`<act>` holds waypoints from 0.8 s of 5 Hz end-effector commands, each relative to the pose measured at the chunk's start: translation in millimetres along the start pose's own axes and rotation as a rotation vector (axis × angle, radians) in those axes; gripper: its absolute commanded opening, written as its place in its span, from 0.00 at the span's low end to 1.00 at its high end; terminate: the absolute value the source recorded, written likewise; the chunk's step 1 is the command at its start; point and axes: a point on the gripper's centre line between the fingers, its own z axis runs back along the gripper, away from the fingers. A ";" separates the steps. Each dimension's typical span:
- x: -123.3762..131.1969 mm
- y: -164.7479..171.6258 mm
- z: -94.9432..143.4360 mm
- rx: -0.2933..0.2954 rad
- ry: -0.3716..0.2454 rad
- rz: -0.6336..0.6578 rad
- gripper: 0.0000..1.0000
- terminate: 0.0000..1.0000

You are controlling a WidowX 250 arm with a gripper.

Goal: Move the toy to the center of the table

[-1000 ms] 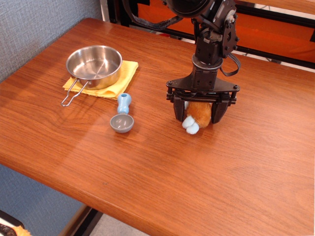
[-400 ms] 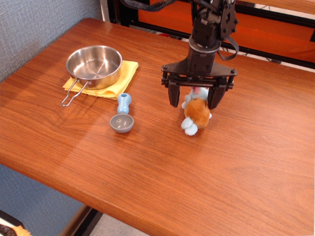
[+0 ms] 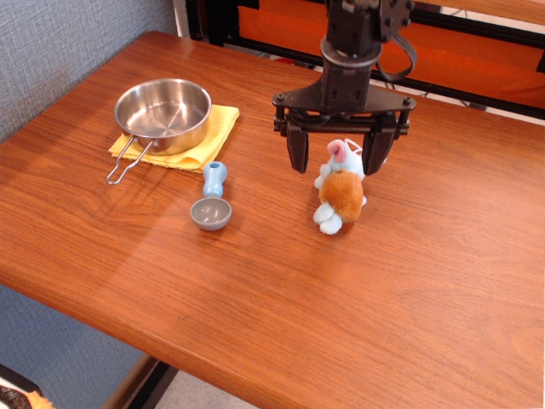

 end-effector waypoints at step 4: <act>-94.0 -77.1 68.4 -0.078 -0.088 -0.368 1.00 0.00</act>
